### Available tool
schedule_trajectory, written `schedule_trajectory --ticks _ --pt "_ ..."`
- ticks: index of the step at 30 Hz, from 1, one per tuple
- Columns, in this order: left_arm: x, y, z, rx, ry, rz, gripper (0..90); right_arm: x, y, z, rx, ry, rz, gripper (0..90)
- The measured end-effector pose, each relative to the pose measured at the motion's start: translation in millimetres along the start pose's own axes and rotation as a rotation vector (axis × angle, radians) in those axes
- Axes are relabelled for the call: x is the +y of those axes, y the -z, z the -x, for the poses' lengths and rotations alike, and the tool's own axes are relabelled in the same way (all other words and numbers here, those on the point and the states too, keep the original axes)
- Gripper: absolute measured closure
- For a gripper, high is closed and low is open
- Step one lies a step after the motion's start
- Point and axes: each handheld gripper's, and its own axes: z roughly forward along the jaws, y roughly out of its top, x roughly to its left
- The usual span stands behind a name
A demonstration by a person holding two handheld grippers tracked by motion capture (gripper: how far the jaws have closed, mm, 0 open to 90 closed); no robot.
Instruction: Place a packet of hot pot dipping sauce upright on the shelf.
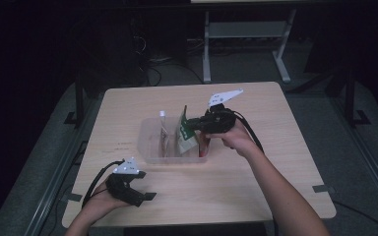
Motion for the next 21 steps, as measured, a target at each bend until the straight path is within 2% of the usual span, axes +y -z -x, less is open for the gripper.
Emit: schedule_trajectory --ticks 2,6,9,10,11,13,21 --pt "-0.2 -0.1 -0.3 0.001 0.001 0.003 13.0 1.0 4.8 -1.7 0.004 -0.009 0.014 71.2" --pt "0.0 -0.2 -0.8 0.001 0.002 -0.001 12.9 1.5 9.7 -4.2 0.005 -0.017 0.007 66.3" --pt "0.1 0.2 -1.1 0.001 -0.005 -0.004 12.9 1.2 14.7 -6.6 -0.016 -0.011 -0.011 55.5" --pt "0.0 0.2 -0.6 0.003 0.007 -0.005 12.9 1.1 16.8 -7.1 -0.016 -0.018 -0.013 51.9" --pt "0.0 0.2 -0.6 0.003 0.007 -0.005 12.8 1.1 16.8 -7.1 -0.016 -0.018 -0.013 51.9" --pt "0.1 0.9 -1.5 0.004 0.011 -0.003 12.8 0.9 21.1 -10.2 -0.017 -0.022 -0.026 43.3" --pt "1.3 2.2 -2.2 0.012 0.001 -0.002 12.8 -2.1 35.0 -23.2 -0.062 -0.004 -0.053 33.7"
